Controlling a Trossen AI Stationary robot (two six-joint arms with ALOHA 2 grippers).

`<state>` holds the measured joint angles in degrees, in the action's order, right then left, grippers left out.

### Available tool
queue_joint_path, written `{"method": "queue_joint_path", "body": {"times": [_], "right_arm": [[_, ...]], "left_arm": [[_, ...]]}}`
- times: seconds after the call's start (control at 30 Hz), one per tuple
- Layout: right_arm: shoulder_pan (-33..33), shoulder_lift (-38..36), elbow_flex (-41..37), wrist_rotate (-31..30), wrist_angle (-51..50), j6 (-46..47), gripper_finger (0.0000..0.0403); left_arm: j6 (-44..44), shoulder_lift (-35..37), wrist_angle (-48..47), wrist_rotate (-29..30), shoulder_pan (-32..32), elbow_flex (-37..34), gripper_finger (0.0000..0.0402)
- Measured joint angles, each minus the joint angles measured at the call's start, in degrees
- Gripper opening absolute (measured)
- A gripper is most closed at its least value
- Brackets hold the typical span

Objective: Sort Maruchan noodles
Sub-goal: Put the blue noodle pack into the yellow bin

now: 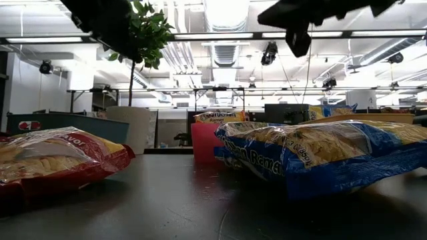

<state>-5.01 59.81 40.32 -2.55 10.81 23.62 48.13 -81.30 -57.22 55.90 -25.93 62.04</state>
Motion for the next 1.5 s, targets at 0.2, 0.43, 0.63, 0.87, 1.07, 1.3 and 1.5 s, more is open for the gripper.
{"method": "queue_joint_path", "body": {"times": [0.2, 0.43, 0.63, 0.87, 1.07, 1.3, 1.5], "right_arm": [[-3.1, 2.4, 7.3, 0.0, -14.3, 4.9, 0.0009], [-5.0, 6.8, 15.0, 0.0, -34.5, 15.2, 0.0009], [-7.0, 11.5, 20.0, 0.0, -46.3, 22.1, 0.0009], [-9.8, 18.6, 23.9, 0.0, -56.6, 26.4, 0.0009], [-8.2, 26.6, 26.8, -0.4, -58.6, 20.0, 0.0009], [-4.6, 33.7, 31.5, -0.5, -60.7, 1.4, 0.0009], [-2.3, 36.4, 34.4, -0.1, -63.9, 1.0, 0.0009]], "left_arm": [[-19.5, 0.0, 19.4, -2.3, -0.4, -2.2, 0.0215], [-46.7, 0.6, 46.1, -16.3, -0.8, -9.6, 0.0215], [-60.7, 4.0, 70.0, -27.0, -0.3, -20.6, 0.0211], [-61.0, 12.7, 86.4, -24.7, -0.1, -32.2, 0.0190], [-60.9, 20.3, 87.7, -16.4, -0.1, -37.2, 0.0182], [-60.9, 23.8, 87.6, -11.2, -0.1, -39.4, 0.0182], [-59.1, 22.5, 87.7, -10.8, -0.1, -39.5, 0.0182]]}}
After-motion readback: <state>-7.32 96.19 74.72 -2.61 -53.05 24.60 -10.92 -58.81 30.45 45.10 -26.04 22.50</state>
